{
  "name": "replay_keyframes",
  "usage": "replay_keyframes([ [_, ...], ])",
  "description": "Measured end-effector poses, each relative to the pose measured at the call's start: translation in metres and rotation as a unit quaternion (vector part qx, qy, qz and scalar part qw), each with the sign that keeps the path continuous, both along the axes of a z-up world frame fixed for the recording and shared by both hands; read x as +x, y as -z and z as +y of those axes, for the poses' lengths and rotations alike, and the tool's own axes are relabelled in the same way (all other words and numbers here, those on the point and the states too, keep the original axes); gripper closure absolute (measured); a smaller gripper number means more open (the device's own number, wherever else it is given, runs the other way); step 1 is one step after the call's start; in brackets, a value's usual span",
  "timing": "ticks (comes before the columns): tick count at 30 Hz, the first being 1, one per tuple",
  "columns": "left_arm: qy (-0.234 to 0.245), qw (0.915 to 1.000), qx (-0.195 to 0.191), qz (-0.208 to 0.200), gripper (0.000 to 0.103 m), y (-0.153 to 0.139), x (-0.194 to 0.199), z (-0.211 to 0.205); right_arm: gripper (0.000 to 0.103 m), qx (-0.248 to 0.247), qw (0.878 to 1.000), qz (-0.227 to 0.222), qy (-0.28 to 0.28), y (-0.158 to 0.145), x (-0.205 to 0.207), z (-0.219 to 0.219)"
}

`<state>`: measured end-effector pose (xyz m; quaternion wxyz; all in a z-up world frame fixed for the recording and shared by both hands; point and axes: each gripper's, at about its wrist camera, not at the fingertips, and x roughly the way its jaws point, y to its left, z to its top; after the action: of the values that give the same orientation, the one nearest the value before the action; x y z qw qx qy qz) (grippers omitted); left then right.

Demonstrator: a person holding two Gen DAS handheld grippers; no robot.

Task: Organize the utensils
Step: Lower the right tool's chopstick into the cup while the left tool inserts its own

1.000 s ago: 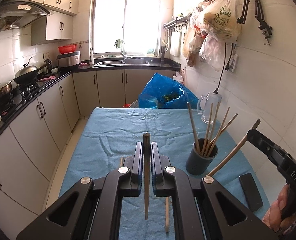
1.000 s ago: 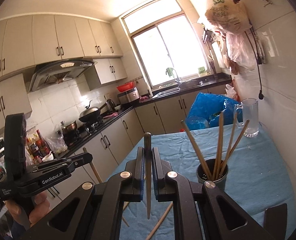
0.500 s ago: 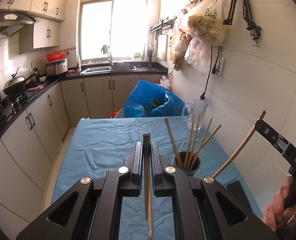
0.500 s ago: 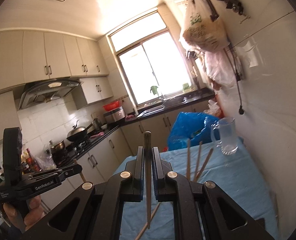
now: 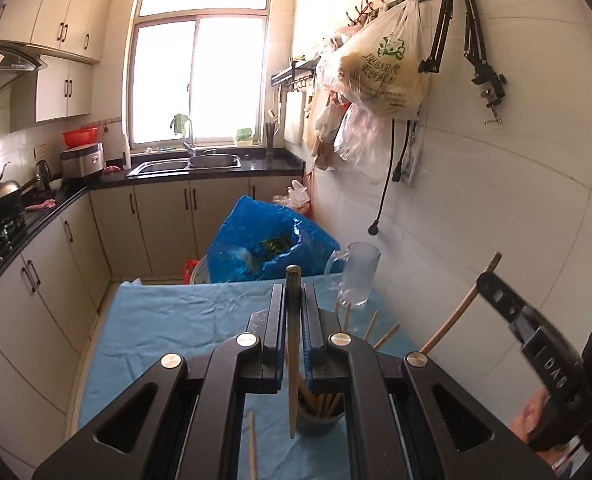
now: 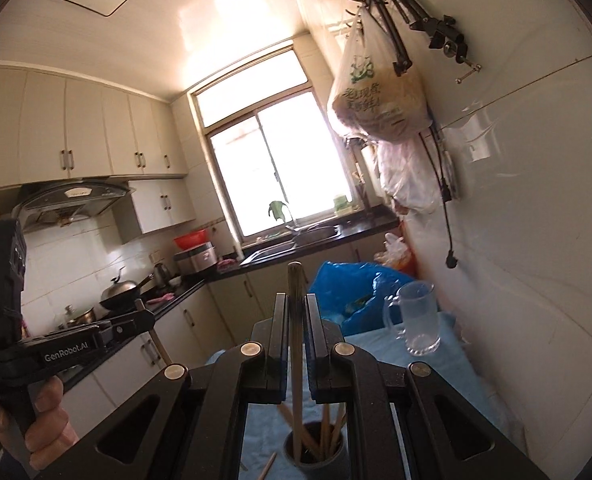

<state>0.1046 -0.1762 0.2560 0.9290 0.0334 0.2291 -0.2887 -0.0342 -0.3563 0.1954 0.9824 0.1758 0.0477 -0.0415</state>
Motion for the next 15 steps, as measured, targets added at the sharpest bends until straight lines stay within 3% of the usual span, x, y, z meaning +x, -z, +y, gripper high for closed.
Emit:
replay_keyframes([
  [6, -0.004, 0.9998, -0.019, 0.010, 0.096, 0.008, 0.022, -0.020, 0.095, 0.003, 1.000, 0.018, 0.007, 0.008, 0.027, -0.010],
  [15, -0.007, 0.9983, -0.016, 0.055, 0.096, 0.049, 0.053, -0.034, 0.095, 0.001, 0.998, 0.060, 0.001, 0.039, 0.056, -0.011],
])
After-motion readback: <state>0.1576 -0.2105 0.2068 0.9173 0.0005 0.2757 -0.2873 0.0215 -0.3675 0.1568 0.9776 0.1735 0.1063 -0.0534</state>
